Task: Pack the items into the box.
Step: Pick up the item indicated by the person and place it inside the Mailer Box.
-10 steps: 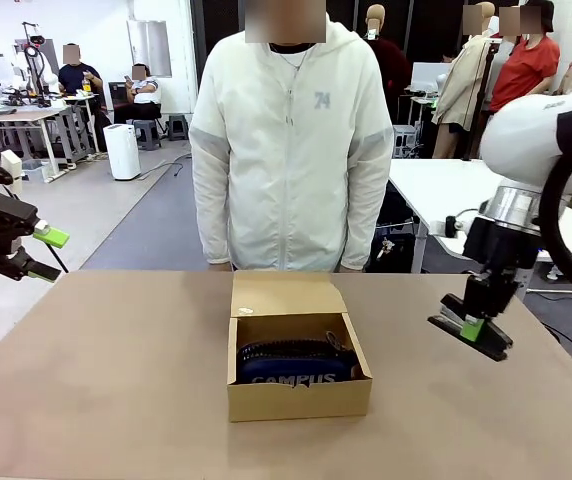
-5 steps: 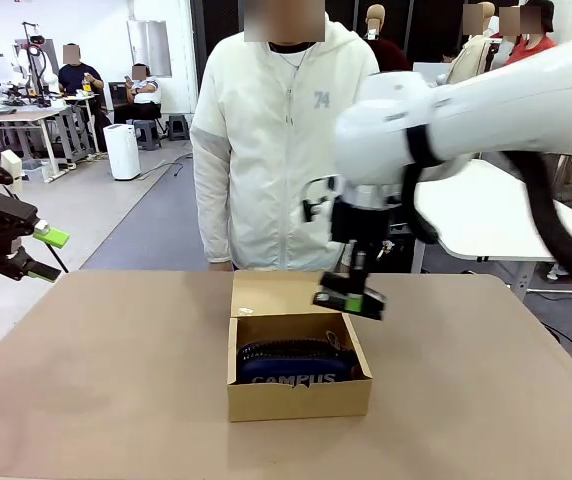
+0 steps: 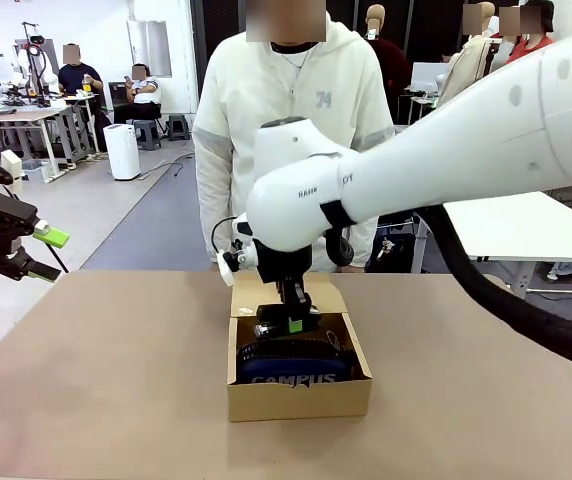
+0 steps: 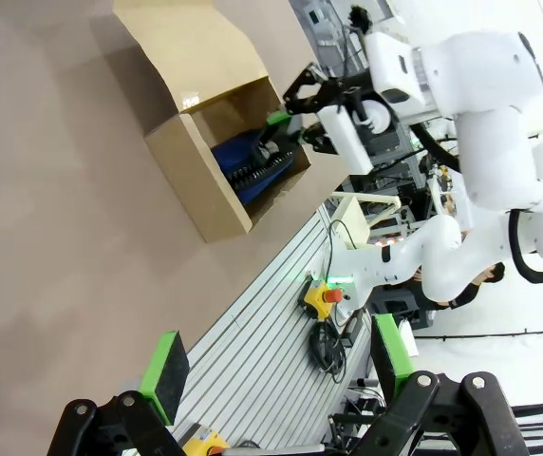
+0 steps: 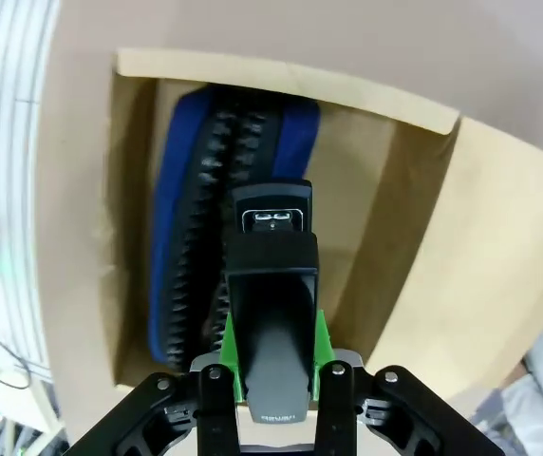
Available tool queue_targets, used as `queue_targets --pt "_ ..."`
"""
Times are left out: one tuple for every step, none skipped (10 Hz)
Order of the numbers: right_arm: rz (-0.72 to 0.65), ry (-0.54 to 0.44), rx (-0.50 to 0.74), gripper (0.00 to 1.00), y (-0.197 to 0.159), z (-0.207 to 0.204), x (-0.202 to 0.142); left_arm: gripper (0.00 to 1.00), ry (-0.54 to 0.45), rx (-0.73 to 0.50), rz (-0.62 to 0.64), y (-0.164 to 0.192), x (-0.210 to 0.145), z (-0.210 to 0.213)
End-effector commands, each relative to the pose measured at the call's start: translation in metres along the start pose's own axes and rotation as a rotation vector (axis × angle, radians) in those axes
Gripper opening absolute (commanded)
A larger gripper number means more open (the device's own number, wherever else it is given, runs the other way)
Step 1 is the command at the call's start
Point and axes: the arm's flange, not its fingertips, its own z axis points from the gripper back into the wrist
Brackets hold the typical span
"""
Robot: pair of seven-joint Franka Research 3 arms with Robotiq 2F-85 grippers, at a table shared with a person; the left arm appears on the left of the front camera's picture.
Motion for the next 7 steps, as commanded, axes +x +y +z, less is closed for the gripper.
queue_targets --pt "0.07 0.005 -0.059 0.0 0.0 -0.016 -0.007 1.0 0.008 -0.004 -0.013 0.0 -0.001 0.003" --pt "0.066 0.025 -0.055 0.0 0.001 -0.027 -0.005 1.0 0.008 -0.004 -0.013 0.0 -0.001 0.003" --pt "0.06 0.037 -0.038 0.0 0.002 -0.035 -0.004 1.0 0.008 -0.004 -0.013 0.0 -0.001 0.003" --pt "0.058 0.033 -0.017 0.0 0.004 -0.041 -0.004 1.0 0.008 -0.004 -0.013 0.0 -0.001 0.003" --pt "0.048 0.016 -0.003 0.0 0.005 -0.042 -0.007 1.0 0.008 -0.004 -0.013 0.0 -0.001 0.003" --pt "0.043 0.017 -0.001 0.0 0.005 -0.042 -0.008 1.0 0.008 -0.004 -0.013 0.0 -0.001 0.003" --pt "0.031 0.016 0.012 0.0 0.004 -0.043 -0.008 1.0 0.008 -0.004 -0.013 0.0 -0.001 0.003"
